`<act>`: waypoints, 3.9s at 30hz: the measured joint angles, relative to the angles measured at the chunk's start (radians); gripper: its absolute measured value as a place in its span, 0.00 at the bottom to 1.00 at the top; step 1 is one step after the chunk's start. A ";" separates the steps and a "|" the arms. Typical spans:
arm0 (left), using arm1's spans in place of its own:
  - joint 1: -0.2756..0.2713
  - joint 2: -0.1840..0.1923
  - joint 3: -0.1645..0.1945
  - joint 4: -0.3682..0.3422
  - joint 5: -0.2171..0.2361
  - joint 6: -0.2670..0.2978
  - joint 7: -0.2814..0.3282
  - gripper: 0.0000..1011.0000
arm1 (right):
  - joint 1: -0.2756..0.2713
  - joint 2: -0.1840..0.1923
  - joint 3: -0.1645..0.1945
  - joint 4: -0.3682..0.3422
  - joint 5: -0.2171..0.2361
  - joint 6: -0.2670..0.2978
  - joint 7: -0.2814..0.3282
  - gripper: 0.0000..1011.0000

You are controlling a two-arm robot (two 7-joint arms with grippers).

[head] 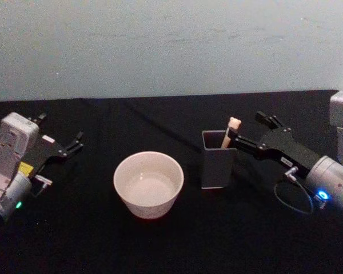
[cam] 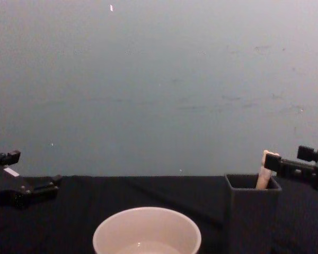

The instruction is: Pick up the stirring spoon with one hand, stir inside the cup, then place it back in its original position.

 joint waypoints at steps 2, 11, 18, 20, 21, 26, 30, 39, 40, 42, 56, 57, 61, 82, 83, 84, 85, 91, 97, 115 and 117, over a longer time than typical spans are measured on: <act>0.000 0.000 0.000 0.000 0.000 0.000 0.000 0.99 | 0.016 -0.011 -0.002 0.019 0.000 0.008 0.013 0.99; 0.000 0.000 0.000 0.000 0.000 0.000 0.000 0.99 | 0.055 -0.045 -0.008 0.078 -0.011 0.022 0.044 0.99; 0.000 0.000 0.000 0.000 0.000 0.000 0.000 0.99 | 0.076 -0.062 -0.011 0.108 -0.020 0.024 0.060 0.99; 0.000 0.000 0.000 0.000 0.000 0.000 0.000 0.99 | 0.079 -0.066 -0.013 0.113 -0.023 0.025 0.062 0.99; 0.000 0.000 0.000 0.000 0.000 0.000 0.000 0.99 | 0.080 -0.067 -0.013 0.115 -0.024 0.026 0.064 0.99; 0.000 0.000 0.000 0.000 0.000 0.000 0.000 0.99 | 0.080 -0.068 -0.013 0.117 -0.026 0.027 0.066 0.99; 0.000 0.000 0.000 0.000 0.000 0.000 0.000 0.99 | 0.080 -0.068 -0.013 0.117 -0.026 0.027 0.066 0.99; 0.000 0.000 0.000 0.000 0.000 0.000 0.000 0.99 | 0.080 -0.067 -0.013 0.116 -0.026 0.027 0.065 0.99; 0.000 0.000 0.000 0.000 0.000 0.000 0.000 0.99 | 0.080 -0.067 -0.013 0.116 -0.026 0.027 0.065 0.99; 0.000 0.000 0.000 0.000 0.000 0.000 0.000 0.99 | 0.080 -0.067 -0.013 0.116 -0.026 0.027 0.065 0.99; 0.000 0.000 0.000 0.000 0.000 0.000 0.000 0.99 | 0.080 -0.067 -0.013 0.115 -0.026 0.026 0.064 0.74; 0.000 0.000 0.000 0.000 0.000 0.000 0.000 0.99 | 0.080 -0.067 -0.013 0.115 -0.026 0.026 0.064 0.73; 0.000 0.000 0.000 0.000 0.000 0.000 0.000 0.99 | 0.080 -0.067 -0.013 0.115 -0.026 0.026 0.064 0.56; 0.000 0.000 0.000 0.000 0.000 0.000 0.000 0.99 | 0.080 -0.067 -0.013 0.115 -0.024 0.026 0.064 0.22; 0.000 0.000 0.000 0.000 0.000 0.000 0.000 0.99 | 0.080 -0.067 -0.013 0.115 -0.024 0.026 0.064 0.22; 0.000 0.000 0.000 0.000 0.000 0.000 0.000 0.99 | 0.080 -0.067 -0.013 0.115 -0.024 0.026 0.064 0.22; 0.000 0.000 0.000 0.000 0.000 0.000 0.000 0.99 | 0.080 -0.067 -0.013 0.115 -0.024 0.026 0.064 0.22; 0.000 0.000 0.000 0.000 0.000 0.000 0.000 0.99 | 0.080 -0.067 -0.013 0.115 -0.025 0.026 0.064 0.22; 0.000 0.000 0.000 0.000 0.000 0.000 0.000 0.99 | 0.080 -0.068 -0.009 0.115 -0.014 0.039 0.070 0.22; 0.000 0.000 0.000 0.000 0.000 0.000 0.000 0.99 | 0.063 -0.055 0.023 0.040 0.072 0.061 0.079 0.22; 0.000 0.000 0.000 0.000 0.000 0.000 0.000 0.99 | 0.059 -0.050 0.029 0.022 0.081 0.058 0.076 0.22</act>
